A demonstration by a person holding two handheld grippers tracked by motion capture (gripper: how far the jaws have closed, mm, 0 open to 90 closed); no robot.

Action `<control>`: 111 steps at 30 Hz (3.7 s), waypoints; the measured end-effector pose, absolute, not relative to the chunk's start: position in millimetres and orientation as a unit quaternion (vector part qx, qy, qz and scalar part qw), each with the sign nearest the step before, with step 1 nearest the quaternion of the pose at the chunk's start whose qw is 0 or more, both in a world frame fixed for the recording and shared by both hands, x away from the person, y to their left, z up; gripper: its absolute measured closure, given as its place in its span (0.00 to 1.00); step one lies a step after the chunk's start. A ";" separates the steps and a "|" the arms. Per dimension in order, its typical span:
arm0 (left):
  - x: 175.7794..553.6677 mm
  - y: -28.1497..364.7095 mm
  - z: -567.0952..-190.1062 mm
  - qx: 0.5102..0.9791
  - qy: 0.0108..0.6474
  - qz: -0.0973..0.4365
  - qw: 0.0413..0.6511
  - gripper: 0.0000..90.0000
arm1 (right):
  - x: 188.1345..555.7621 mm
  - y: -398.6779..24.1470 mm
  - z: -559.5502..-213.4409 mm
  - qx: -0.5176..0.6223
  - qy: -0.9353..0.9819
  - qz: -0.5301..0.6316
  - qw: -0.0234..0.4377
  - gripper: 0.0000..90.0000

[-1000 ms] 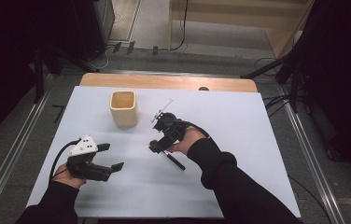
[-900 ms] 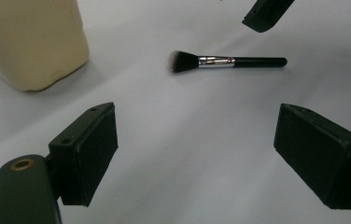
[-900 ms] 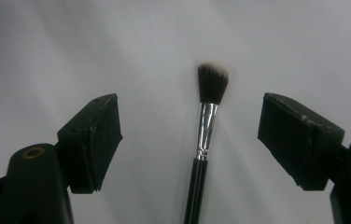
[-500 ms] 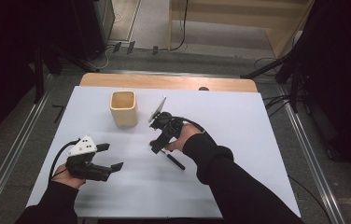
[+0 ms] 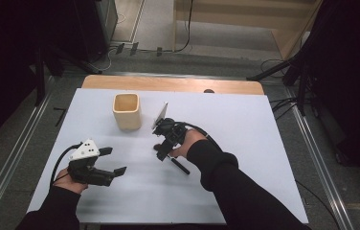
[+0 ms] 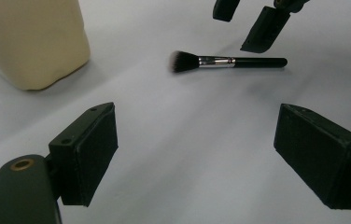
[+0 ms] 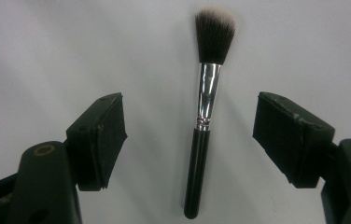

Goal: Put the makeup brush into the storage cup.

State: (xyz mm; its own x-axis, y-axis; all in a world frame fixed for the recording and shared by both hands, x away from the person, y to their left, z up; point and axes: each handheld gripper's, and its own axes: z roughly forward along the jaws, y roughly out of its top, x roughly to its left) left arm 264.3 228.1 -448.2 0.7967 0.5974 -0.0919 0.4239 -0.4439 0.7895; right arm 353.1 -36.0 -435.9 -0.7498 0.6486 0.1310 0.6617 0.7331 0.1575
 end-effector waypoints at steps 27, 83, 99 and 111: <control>263.7 228.3 -447.3 0.842 0.301 0.106 0.436 0.16 | 343.7 -45.2 -468.4 -0.370 -0.924 -0.083 0.045 0.36; 266.2 227.8 -446.4 0.839 0.317 0.087 0.435 0.15 | 345.0 -49.4 -475.5 -0.382 -0.922 -0.043 0.035 0.90; 266.1 225.2 -445.6 0.833 0.316 0.067 0.448 0.15 | 345.9 -58.5 -458.6 -0.382 -0.920 -0.061 0.052 0.90; 267.9 225.2 -444.6 0.826 0.318 0.045 0.464 0.16 | 348.2 -70.9 -443.5 -0.386 -0.916 -0.093 0.060 0.90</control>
State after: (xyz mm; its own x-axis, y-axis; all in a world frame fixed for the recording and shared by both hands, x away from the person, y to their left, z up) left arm 267.9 225.2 -444.6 0.7932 0.5675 -0.2207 0.4839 -0.3675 0.7942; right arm 348.2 -70.9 -443.5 -0.6953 0.6953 0.1820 0.7177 0.6853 0.1238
